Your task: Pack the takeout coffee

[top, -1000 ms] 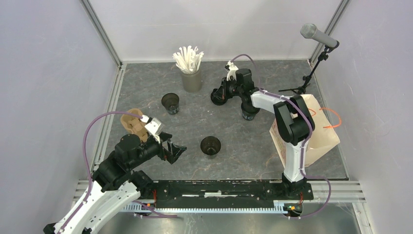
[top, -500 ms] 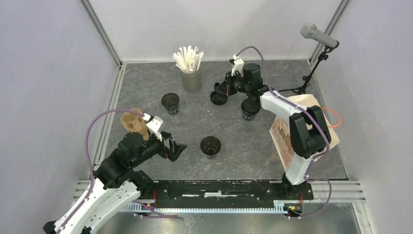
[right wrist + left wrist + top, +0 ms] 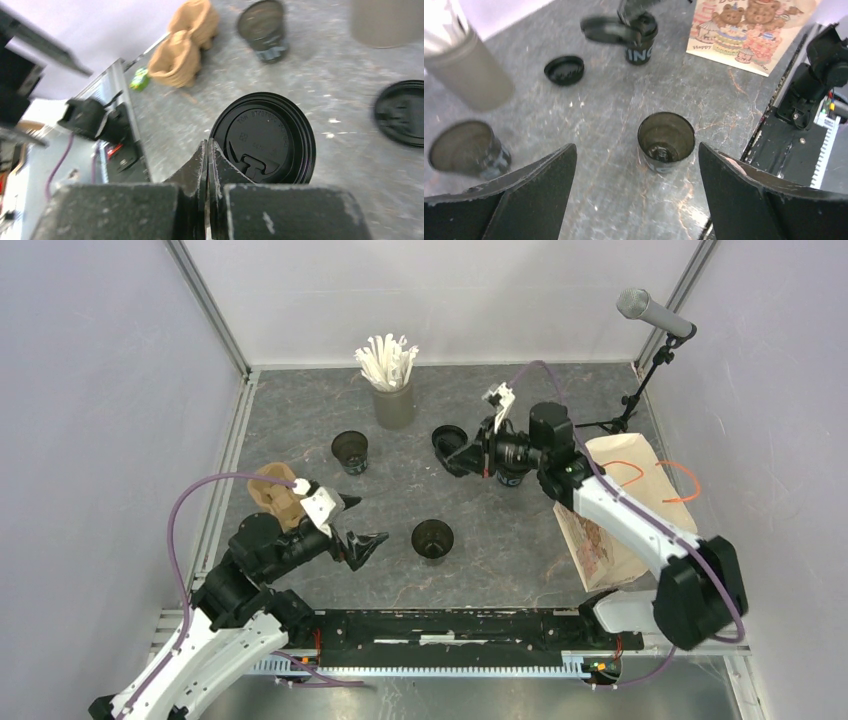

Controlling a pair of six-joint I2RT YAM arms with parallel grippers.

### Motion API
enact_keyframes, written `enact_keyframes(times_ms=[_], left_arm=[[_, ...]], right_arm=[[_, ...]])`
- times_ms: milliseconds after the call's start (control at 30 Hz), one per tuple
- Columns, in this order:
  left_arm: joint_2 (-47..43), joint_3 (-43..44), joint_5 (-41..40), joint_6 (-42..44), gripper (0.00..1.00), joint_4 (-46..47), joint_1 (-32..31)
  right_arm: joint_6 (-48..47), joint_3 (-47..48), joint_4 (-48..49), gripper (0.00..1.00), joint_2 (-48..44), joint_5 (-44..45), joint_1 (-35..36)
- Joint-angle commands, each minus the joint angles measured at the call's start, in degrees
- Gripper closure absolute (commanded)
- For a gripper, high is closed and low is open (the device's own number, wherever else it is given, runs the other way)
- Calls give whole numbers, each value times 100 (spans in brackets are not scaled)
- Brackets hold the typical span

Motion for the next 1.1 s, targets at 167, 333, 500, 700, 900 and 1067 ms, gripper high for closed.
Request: enact_keyframes(times_ms=[167, 333, 500, 700, 900, 1067], left_arm=[[844, 331, 2163, 3608, 4, 930, -7], [1245, 719, 2872, 4771, 3, 553, -9], [1623, 1097, 3258, 5100, 1, 460, -13], [2159, 1389, 3776, 5484, 4, -122, -17], [2532, 1426, 3963, 5588, 4, -151, -85], [2854, 1544, 3903, 5718, 9, -155, -196]], right_arm=[[321, -956, 160, 100, -1696, -571, 999], [207, -1198, -113, 100, -2138, -511, 1387], [196, -1374, -147, 100, -2367, -508, 1533], [282, -1313, -34, 100, -2438, -568, 1648], [302, -1325, 63, 100, -2487, -607, 1729], [357, -1369, 196, 100, -2459, -650, 1787]])
